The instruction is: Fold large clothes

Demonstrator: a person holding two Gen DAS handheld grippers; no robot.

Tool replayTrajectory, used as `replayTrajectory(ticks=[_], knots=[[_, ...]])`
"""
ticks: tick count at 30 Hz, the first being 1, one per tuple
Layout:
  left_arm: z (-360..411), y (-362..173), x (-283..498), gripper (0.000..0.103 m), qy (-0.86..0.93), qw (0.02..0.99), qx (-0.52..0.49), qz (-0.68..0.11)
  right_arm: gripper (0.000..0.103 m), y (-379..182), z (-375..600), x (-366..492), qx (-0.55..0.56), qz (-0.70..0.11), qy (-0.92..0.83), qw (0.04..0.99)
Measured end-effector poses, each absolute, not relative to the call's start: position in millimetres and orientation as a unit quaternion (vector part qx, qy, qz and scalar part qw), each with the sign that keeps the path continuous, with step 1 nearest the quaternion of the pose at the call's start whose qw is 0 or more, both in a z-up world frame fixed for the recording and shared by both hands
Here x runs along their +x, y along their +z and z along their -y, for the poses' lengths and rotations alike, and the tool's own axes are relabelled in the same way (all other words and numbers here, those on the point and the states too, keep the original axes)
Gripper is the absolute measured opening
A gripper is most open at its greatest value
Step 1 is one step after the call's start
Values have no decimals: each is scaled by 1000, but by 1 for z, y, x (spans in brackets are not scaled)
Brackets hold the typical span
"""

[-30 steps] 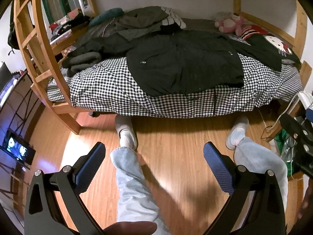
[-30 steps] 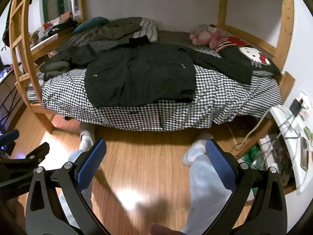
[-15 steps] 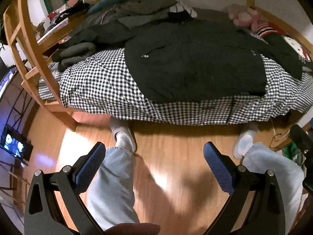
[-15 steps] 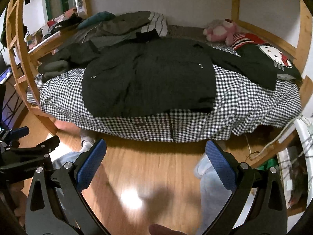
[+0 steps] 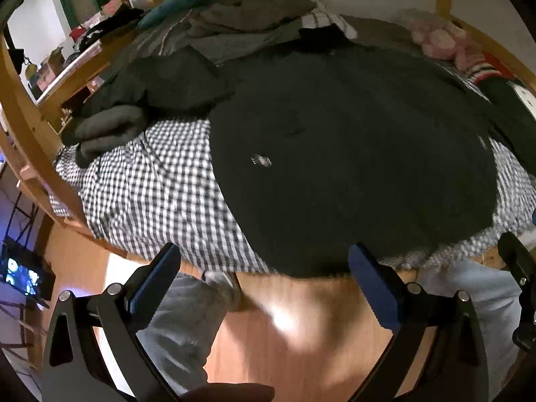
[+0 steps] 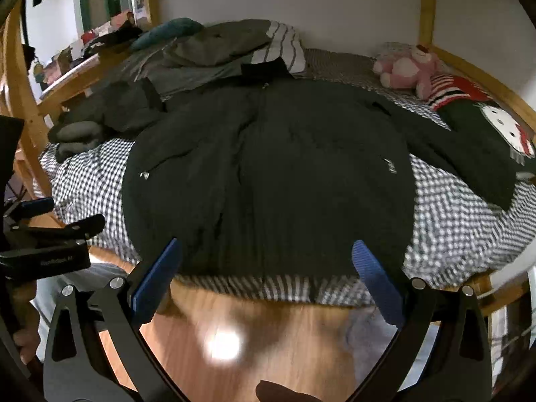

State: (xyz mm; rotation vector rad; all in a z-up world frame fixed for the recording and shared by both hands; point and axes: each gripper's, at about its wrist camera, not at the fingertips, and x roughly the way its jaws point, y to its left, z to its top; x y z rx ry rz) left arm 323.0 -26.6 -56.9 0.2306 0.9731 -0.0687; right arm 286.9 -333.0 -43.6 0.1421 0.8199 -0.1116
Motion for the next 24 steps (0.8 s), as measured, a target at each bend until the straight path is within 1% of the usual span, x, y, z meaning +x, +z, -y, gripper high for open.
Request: replayTrajectory(ticks=[11, 18, 22, 24], knots=[[-24, -67, 450, 99, -5, 873, 85, -481, 100, -57, 294, 421, 68, -415, 2, 907], [-74, -77, 532, 99, 36, 868, 56, -492, 100, -66, 243, 490, 30, -418, 68, 905], [-110, -81, 576, 99, 56, 866, 25, -496, 100, -72, 201, 523, -14, -407, 115, 906], [-125, -80, 593, 99, 65, 865, 12, -497, 100, -73, 174, 537, -47, -388, 138, 910]])
